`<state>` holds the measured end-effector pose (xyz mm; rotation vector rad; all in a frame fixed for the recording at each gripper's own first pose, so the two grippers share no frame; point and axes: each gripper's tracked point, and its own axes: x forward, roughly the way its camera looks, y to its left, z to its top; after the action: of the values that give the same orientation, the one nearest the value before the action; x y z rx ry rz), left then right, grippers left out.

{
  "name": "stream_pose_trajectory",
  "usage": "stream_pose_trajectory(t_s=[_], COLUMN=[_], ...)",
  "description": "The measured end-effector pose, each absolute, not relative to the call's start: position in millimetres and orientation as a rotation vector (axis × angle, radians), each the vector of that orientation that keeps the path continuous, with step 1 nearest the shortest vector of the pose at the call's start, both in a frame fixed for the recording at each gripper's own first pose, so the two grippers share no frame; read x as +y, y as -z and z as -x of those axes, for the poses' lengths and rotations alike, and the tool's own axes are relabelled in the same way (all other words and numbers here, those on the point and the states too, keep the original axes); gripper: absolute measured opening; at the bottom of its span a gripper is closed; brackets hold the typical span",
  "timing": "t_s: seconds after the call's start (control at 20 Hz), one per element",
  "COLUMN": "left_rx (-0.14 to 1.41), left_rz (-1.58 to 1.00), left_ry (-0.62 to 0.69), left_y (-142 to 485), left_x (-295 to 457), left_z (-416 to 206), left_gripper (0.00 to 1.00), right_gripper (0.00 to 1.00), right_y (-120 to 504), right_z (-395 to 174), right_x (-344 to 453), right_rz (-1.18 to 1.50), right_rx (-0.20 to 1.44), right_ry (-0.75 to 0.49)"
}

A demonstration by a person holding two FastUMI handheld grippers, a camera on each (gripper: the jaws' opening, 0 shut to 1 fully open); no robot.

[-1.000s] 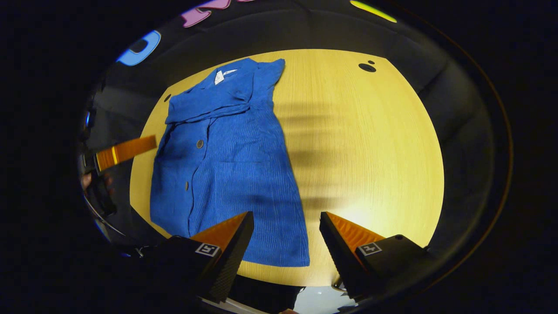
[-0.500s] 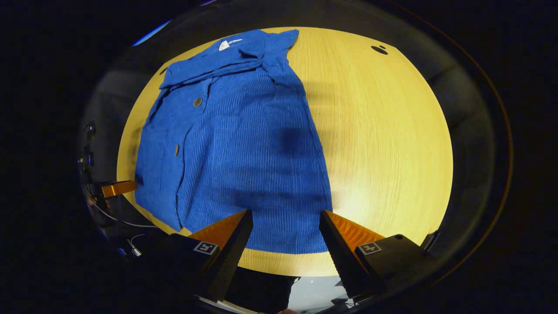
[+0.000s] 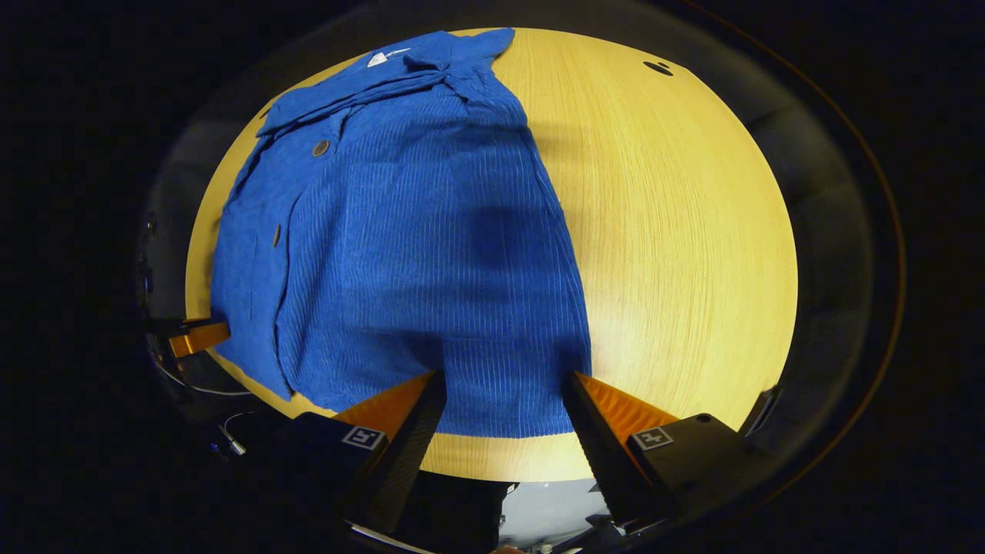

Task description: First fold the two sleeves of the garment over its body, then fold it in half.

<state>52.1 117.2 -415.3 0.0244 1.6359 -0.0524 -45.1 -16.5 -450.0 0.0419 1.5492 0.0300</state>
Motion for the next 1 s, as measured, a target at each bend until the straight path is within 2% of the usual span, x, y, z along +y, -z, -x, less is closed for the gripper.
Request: stream_pose_trajectory(t_s=[0.25, 0.35, 0.4, 0.45, 0.55, 0.6, 0.65, 0.75, 1.0], left_rx=[1.634, 1.64, 1.647, 1.643, 1.635, 1.648, 1.643, 1.641, 1.59], left_rz=[-0.257, -0.207, -0.19, -0.158, -0.047, -0.031, -0.011, 0.038, 0.065], left_ry=[0.122, 0.089, 0.075, 0.073, 0.087, 0.088, 0.111, 0.125, 0.16], left_y=[420, 420, 419, 420, 424, 425, 423, 420, 393], left_x=[113, 109, 107, 102, 90, 89, 87, 87, 90], left_z=[-50, -49, -50, -51, -55, -56, -54, -53, -59], left_gripper=[0.84, 0.78, 0.7, 0.65, 0.26, 0.05, 0.05, 0.0, 0.0], right_gripper=[0.96, 0.97, 0.97, 0.91, 0.48, 0.27, 0.05, 0.05, 0.05], right_y=[457, 456, 457, 458, 459, 460, 458, 457, 424], right_z=[47, 49, 49, 48, 47, 45, 46, 47, 36], right_x=[-19, -21, -20, -18, -5, -4, -4, -2, 9], right_rz=[-0.046, -0.035, -0.035, -0.044, -0.075, -0.076, -0.071, -0.119, -0.183], right_rx=[1.572, 1.563, 1.559, 1.556, 1.555, 1.549, 1.569, 1.596, 1.543], right_ry=[-0.012, -0.021, -0.023, -0.027, -0.064, -0.04, -0.043, -0.038, -0.083])
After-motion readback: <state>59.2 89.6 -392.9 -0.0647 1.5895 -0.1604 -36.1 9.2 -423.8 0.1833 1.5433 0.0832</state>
